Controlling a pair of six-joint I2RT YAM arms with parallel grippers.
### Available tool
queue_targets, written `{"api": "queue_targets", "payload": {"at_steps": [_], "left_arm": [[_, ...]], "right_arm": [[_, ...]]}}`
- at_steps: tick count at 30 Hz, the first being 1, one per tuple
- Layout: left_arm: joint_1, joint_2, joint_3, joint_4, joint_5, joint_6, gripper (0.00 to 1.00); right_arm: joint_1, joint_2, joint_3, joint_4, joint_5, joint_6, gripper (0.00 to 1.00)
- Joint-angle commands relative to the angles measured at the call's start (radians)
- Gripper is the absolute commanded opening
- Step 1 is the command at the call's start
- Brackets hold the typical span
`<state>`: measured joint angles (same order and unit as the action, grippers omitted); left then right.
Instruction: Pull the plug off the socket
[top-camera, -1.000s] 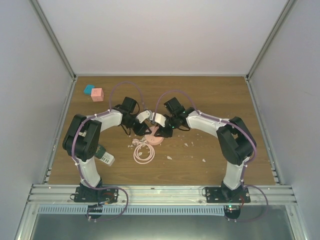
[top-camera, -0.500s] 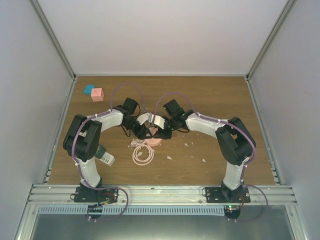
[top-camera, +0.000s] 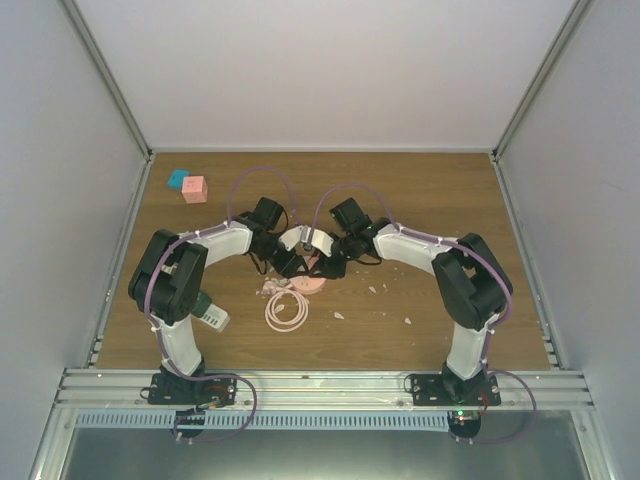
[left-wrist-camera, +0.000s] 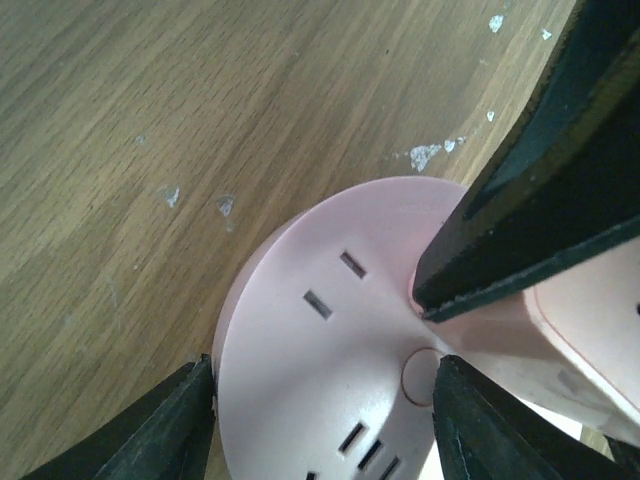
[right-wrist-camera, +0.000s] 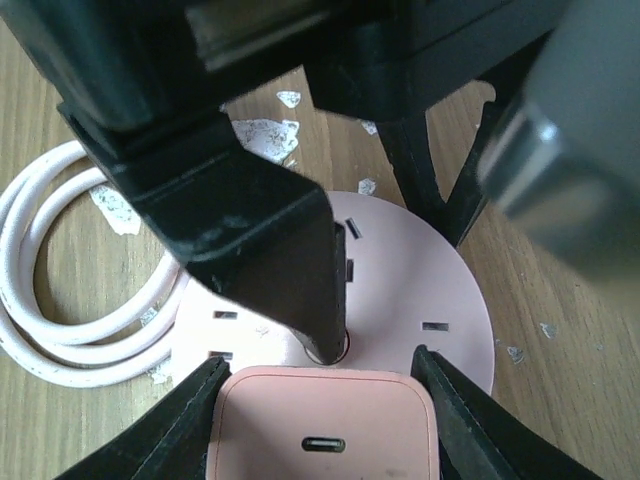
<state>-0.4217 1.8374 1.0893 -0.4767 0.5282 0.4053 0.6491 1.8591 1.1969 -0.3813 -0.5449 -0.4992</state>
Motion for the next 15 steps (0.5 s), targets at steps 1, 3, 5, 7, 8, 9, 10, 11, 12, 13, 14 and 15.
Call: {"api": "queue_targets", "payload": {"at_steps": [1,3,5,7,8,9,10,11,12,13,14,15], "left_arm": [[-0.035,0.078,-0.053,-0.052,-0.116,0.023,0.59],[-0.036,0.084,-0.051,-0.053,-0.119,0.021,0.58],[-0.035,0.087,-0.05,-0.053,-0.121,0.02,0.58],[-0.036,0.09,-0.046,-0.058,-0.122,0.019,0.57],[-0.036,0.092,-0.044,-0.06,-0.122,0.02,0.57],[-0.035,0.092,-0.043,-0.059,-0.122,0.019,0.57],[-0.034,0.092,-0.043,-0.06,-0.12,0.02,0.57],[-0.033,0.094,-0.043,-0.06,-0.119,0.019,0.57],[-0.029,0.093,-0.041,-0.063,-0.114,0.017,0.57],[-0.022,0.093,-0.037,-0.063,-0.109,0.017,0.57],[-0.012,0.09,-0.03,-0.068,-0.091,0.017,0.57],[0.002,0.085,-0.02,-0.073,-0.064,0.023,0.58]], "right_arm": [[-0.027,-0.029,0.083,0.085,-0.159,0.067,0.25],[-0.035,-0.037,0.079,0.091,-0.161,0.07,0.25],[-0.035,-0.053,0.063,0.104,-0.156,0.062,0.25],[-0.031,-0.068,0.046,0.115,-0.145,0.044,0.25],[-0.027,-0.072,0.042,0.115,-0.13,0.03,0.25],[-0.021,-0.075,0.041,0.108,-0.112,0.016,0.25],[-0.016,-0.075,0.041,0.101,-0.095,0.003,0.25],[-0.014,-0.076,0.042,0.095,-0.089,-0.004,0.25],[-0.014,-0.077,0.042,0.091,-0.088,-0.007,0.25],[-0.015,-0.079,0.043,0.087,-0.088,-0.009,0.25],[-0.014,-0.082,0.041,0.084,-0.086,-0.011,0.25],[-0.014,-0.086,0.04,0.083,-0.087,-0.012,0.25]]}}
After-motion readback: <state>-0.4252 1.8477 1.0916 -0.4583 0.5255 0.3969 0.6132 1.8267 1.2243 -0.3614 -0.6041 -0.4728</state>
